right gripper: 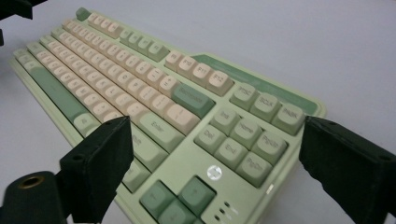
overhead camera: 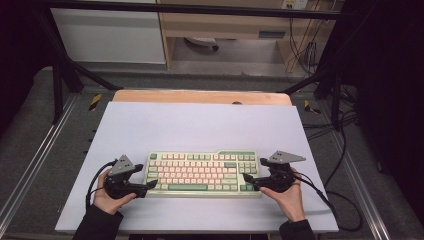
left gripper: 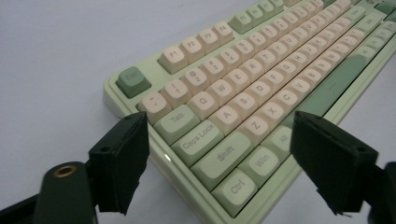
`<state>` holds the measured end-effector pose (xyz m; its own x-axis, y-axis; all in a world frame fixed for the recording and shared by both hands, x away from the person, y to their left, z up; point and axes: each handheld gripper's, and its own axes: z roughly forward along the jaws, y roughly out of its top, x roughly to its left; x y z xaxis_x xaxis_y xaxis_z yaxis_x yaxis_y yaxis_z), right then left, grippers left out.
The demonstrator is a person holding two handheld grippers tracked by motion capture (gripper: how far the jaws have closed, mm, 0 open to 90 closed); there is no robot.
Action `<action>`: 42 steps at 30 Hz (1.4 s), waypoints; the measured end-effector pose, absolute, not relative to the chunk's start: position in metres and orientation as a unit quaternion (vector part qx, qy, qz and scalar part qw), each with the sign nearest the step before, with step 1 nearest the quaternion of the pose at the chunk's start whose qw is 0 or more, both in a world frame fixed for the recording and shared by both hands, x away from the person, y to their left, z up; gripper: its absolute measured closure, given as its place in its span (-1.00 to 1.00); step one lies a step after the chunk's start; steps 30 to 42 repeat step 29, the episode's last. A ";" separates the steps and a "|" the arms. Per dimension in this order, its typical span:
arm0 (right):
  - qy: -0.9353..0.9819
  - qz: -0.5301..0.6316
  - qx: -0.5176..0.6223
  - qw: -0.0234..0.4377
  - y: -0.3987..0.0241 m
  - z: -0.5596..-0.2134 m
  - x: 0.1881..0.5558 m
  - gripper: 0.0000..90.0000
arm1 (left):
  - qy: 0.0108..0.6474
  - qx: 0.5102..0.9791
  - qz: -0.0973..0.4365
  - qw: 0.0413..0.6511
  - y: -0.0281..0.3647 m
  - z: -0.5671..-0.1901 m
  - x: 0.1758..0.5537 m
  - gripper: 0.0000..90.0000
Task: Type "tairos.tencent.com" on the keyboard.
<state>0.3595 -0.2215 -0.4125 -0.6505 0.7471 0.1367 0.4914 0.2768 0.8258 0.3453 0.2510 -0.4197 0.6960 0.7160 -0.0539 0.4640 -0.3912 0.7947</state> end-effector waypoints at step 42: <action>0.796 0.435 0.401 0.129 -0.261 -0.437 0.343 -0.99 | 0.363 0.821 0.137 0.418 0.276 -0.436 0.338 -0.79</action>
